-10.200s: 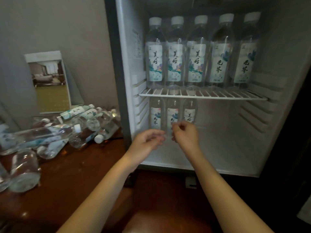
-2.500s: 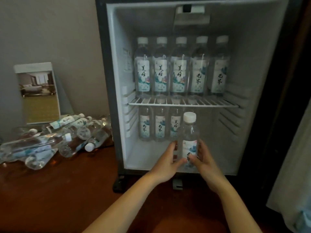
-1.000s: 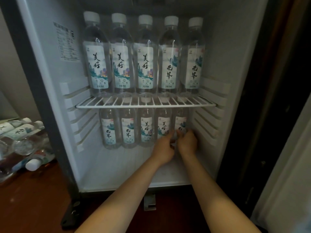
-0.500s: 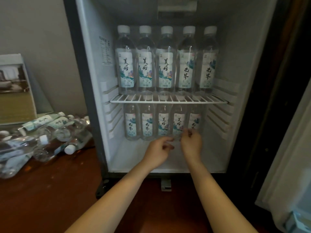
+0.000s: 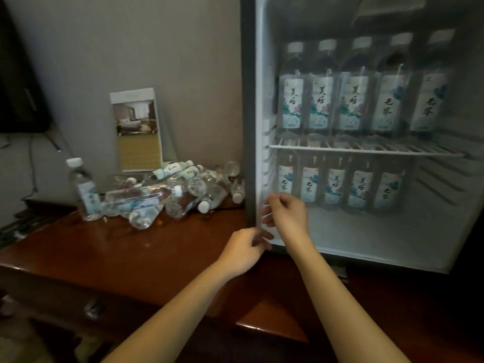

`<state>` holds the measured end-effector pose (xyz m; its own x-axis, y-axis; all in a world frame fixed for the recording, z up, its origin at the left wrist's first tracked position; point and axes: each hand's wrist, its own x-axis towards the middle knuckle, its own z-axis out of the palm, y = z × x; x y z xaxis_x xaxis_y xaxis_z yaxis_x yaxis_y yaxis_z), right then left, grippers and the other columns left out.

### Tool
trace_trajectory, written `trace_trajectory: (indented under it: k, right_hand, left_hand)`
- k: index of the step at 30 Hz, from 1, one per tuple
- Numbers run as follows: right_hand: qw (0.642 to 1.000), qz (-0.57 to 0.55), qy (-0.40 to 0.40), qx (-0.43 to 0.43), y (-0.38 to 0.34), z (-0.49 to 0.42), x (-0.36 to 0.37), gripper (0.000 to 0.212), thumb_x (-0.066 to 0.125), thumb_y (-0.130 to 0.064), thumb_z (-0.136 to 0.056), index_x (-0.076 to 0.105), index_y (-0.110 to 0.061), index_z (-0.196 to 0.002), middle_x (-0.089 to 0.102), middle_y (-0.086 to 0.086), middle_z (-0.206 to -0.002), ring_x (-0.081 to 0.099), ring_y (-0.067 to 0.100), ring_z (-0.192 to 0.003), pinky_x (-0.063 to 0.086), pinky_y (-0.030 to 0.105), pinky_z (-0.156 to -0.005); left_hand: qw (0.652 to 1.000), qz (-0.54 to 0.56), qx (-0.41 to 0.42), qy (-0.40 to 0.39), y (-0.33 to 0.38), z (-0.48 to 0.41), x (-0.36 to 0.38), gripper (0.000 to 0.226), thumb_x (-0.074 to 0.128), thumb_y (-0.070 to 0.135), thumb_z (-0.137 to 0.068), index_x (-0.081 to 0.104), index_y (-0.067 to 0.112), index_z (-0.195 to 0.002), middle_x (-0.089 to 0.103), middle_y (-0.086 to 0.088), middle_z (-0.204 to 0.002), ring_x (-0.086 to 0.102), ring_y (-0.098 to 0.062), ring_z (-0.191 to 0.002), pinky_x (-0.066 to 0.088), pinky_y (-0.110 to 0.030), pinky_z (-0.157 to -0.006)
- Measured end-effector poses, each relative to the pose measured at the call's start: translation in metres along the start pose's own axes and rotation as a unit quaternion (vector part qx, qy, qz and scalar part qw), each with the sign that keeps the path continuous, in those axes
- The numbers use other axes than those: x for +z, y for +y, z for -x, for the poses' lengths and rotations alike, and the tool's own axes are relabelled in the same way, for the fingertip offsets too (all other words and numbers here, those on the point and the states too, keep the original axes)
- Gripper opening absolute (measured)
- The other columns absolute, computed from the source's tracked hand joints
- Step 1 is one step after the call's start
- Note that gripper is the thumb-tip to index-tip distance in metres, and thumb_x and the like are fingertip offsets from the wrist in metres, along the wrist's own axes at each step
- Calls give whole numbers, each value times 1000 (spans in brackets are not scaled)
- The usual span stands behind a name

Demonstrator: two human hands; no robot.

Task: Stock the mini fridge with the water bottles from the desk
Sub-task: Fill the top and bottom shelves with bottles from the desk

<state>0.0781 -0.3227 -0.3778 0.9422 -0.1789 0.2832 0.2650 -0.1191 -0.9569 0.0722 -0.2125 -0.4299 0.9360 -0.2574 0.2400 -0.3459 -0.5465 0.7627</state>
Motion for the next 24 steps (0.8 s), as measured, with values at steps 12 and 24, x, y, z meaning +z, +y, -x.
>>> trace_trajectory:
  k: [12, 24]
  right_hand:
    - [993, 51, -98, -30, 7, 13, 100, 28, 50, -25, -95, 66, -13, -75, 66, -1, -62, 63, 12, -56, 53, 28, -60]
    - [966, 242, -52, 69, 66, -38, 158, 24, 45, -20, -94, 66, -13, -104, 68, 10, -106, 61, 28, -103, 47, 34, -84]
  left_hand:
    - [991, -36, -72, 110, -73, 31, -81, 25, 55, 1, -85, 70, 13, -101, 72, -1, -95, 65, -11, -91, 48, -22, -84]
    - [958, -4, -174, 226, -129, -38, -85, 49, 54, 6, -88, 41, 14, -135, 57, -7, -121, 55, -22, -112, 44, -32, -93]
